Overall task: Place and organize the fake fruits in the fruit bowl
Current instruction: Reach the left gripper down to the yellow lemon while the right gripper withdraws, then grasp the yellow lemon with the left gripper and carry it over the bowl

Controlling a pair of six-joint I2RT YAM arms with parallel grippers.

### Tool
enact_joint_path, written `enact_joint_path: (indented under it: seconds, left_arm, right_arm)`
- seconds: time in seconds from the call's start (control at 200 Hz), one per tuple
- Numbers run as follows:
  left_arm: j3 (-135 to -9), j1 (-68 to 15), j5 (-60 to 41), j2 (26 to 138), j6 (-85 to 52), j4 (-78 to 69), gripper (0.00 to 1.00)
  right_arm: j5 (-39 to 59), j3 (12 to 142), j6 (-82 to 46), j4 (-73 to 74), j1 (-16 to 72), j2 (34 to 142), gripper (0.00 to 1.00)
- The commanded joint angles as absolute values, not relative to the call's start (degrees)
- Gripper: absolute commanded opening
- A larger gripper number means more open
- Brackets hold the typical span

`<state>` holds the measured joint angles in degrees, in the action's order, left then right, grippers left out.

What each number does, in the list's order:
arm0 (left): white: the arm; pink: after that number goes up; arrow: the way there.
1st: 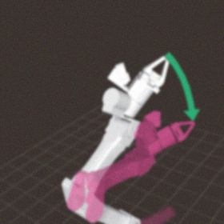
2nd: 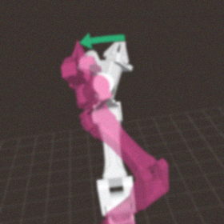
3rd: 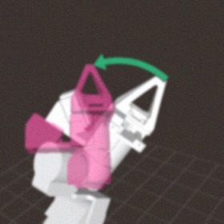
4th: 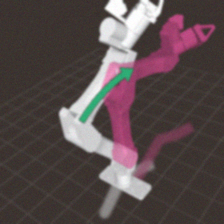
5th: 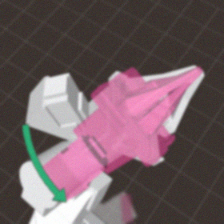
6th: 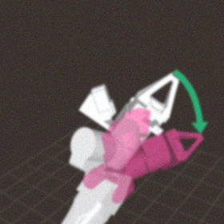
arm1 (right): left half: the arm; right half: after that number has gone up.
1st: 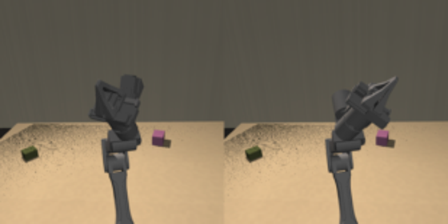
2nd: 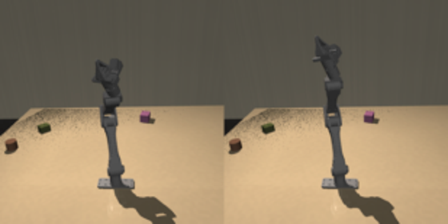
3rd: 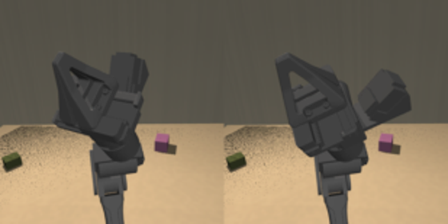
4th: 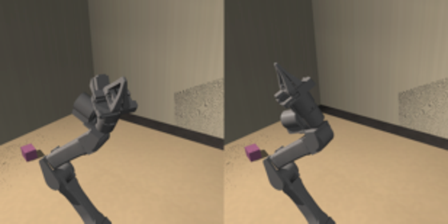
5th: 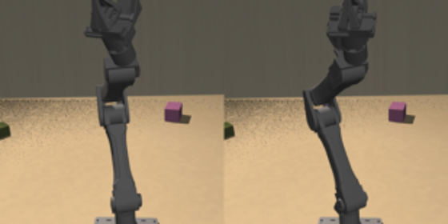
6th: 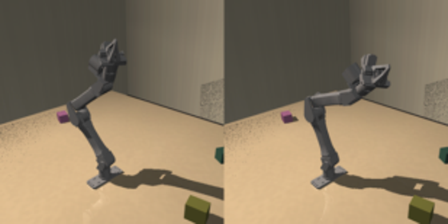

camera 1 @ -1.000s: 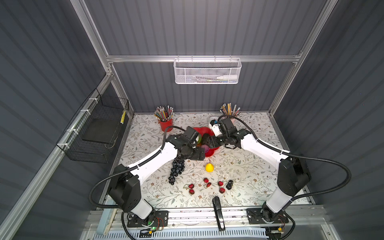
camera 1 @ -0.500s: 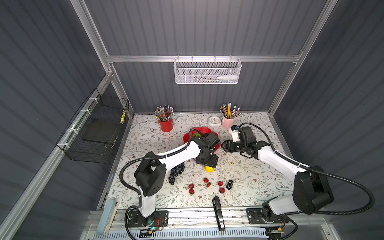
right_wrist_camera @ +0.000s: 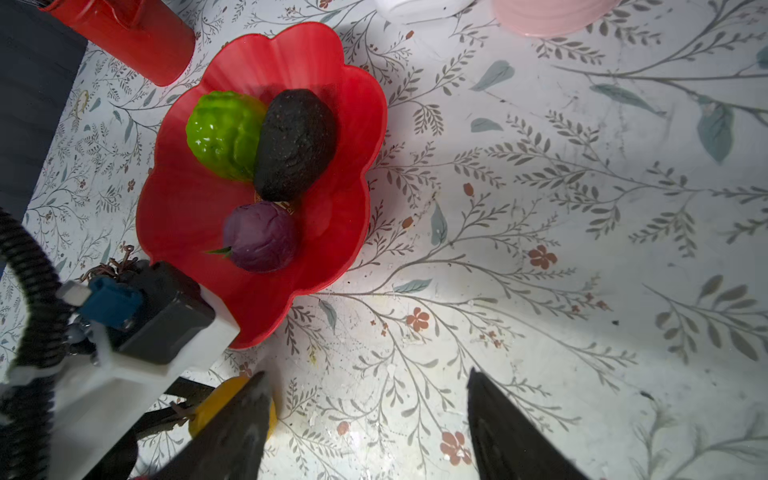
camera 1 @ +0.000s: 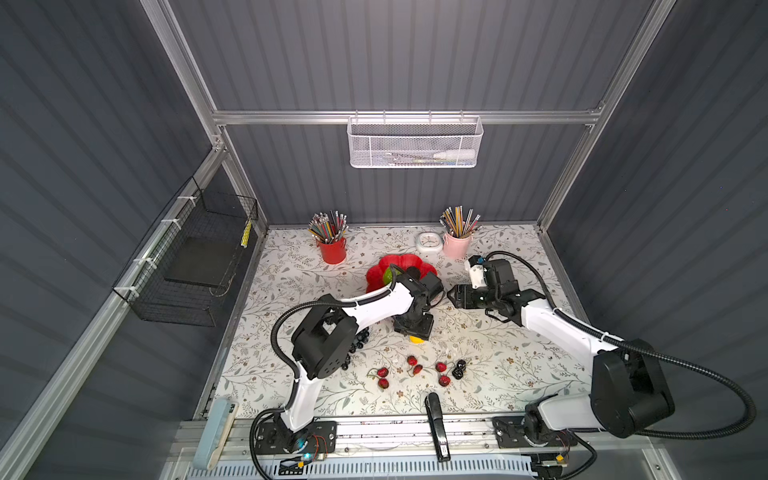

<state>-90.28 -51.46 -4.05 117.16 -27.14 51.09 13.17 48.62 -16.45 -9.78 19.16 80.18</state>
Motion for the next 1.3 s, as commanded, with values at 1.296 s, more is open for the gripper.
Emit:
enact_joint_path:
  seconds: [1.296]
  left_arm:
    - [-101.85,-33.51,-0.37,113.17,-22.58,53.19,0.50]
  right_arm:
    - [15.42,51.64,-16.61,-8.00,19.07,80.72,0.74]
